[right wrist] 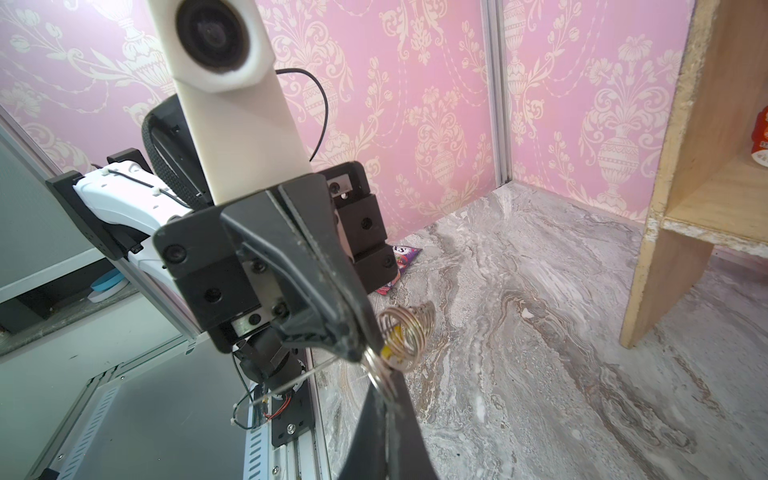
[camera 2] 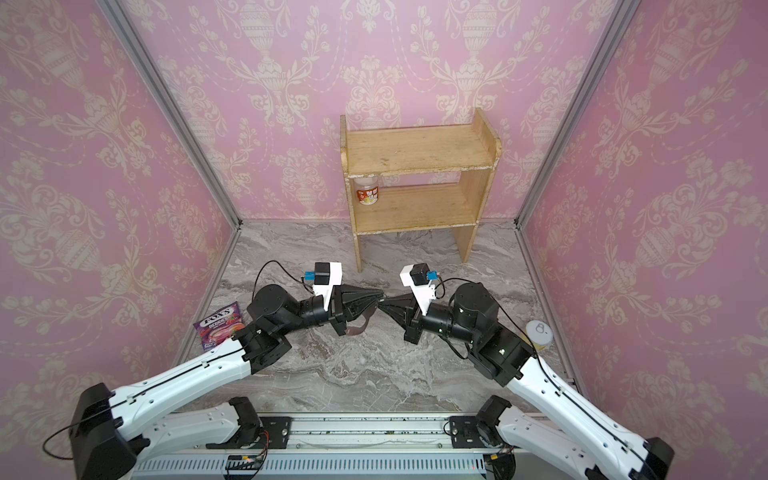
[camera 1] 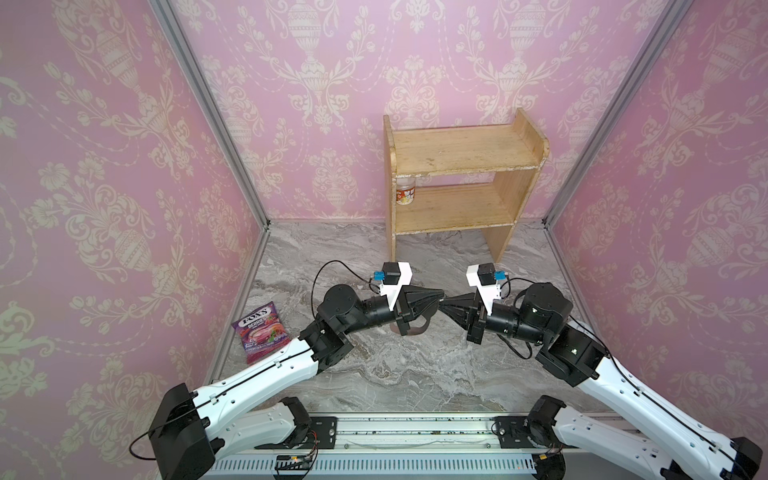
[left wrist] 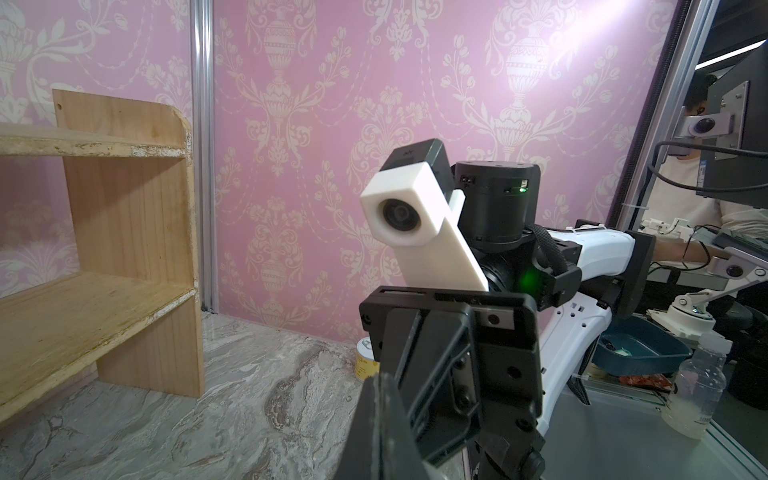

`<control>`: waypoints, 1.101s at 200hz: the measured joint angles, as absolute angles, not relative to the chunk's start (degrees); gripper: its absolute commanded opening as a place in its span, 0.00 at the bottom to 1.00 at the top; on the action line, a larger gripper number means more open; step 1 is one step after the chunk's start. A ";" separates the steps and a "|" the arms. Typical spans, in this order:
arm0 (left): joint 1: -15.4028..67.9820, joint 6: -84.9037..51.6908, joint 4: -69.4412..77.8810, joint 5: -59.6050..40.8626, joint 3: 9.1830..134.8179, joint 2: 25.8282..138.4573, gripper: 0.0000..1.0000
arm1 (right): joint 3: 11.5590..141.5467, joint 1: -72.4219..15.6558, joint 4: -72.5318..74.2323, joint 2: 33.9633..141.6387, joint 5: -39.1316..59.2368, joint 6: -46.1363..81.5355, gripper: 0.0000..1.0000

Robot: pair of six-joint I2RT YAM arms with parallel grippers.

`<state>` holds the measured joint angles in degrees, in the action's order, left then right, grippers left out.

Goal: Put the keys on the keyring

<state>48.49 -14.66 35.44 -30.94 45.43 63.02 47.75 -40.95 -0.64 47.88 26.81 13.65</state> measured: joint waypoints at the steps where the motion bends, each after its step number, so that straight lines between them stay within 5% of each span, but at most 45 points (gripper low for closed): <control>1: 48.49 -14.68 35.53 -30.92 45.43 63.07 0.00 | 47.75 -40.95 -0.64 47.88 26.79 13.65 0.01; 32: 49.01 -14.68 35.70 -30.87 44.91 63.51 0.00 | 48.05 -41.43 -3.11 47.64 26.04 12.21 0.23; 53: 49.50 -14.46 35.51 -30.94 44.42 63.48 0.00 | 48.45 -41.71 -8.80 47.40 25.04 10.11 0.27; 123: 49.69 -14.22 35.88 -30.72 42.83 62.98 0.00 | 52.29 -39.64 -18.76 42.39 24.49 5.52 0.29; 220: 49.69 -14.33 39.35 -31.05 42.78 63.00 0.00 | 52.56 -38.61 -15.38 44.05 27.29 4.67 0.19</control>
<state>49.69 -14.33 39.35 -31.05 42.78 63.00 52.56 -38.61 -15.38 44.05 27.29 4.67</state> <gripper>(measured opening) 0.041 0.191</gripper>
